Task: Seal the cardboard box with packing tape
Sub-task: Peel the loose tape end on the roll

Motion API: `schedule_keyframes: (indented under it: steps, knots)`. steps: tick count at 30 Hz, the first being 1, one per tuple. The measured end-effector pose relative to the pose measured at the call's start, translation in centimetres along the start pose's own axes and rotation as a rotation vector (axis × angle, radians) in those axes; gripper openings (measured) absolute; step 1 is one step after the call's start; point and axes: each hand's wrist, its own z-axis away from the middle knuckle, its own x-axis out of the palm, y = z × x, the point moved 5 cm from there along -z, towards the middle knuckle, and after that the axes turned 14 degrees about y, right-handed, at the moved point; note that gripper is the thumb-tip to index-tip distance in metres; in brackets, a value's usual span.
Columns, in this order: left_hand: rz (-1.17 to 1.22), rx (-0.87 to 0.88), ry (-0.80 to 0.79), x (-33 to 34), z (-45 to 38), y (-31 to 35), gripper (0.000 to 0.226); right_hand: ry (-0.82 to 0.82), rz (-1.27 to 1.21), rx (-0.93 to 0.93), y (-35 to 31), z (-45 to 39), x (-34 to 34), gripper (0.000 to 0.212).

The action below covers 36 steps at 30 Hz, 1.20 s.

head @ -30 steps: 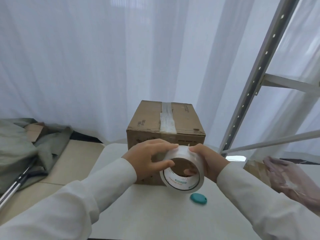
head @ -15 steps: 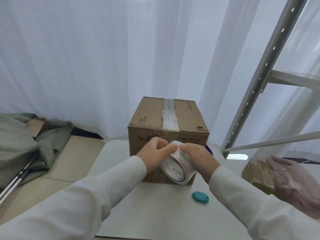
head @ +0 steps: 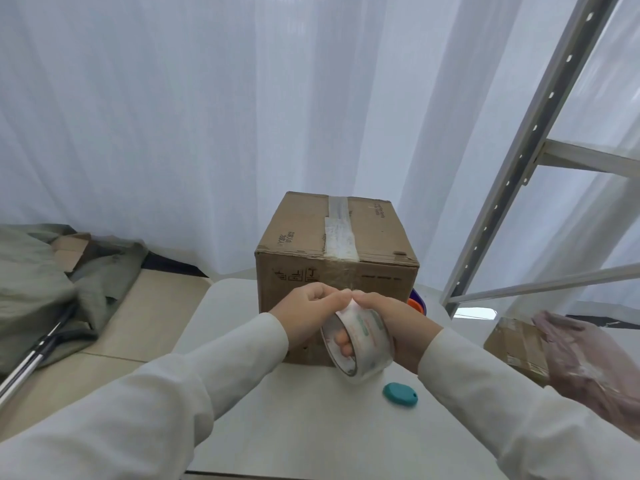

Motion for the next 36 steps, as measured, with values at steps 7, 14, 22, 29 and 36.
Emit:
schedule_keyframes:
  steps: [7, 14, 22, 29, 36]
  knots:
    - [0.073, -0.201, 0.098, -0.6, 0.0, -0.2, 0.046, 0.105, -0.131, -0.084, 0.3, -0.2, -1.4, 0.03]
    - [0.25, -0.134, -0.035, 2.5, 0.8, -0.1, 0.023, 0.191, -0.163, -0.132, 0.0, 0.8, -0.1, 0.027]
    - [0.251, -0.065, 0.03, 1.6, 0.2, 0.6, 0.021, 0.164, -0.209, -0.087, -0.3, 0.8, -0.4, 0.016]
    - [0.209, -0.118, 0.075, 1.6, -0.2, -0.3, 0.017, 0.117, -0.213, -0.084, 0.2, 0.8, 0.1, 0.022]
    - [0.062, -0.039, 0.063, 1.3, -0.8, -0.5, 0.015, 0.116, -0.036, -0.022, 0.3, 0.5, -0.3, 0.016]
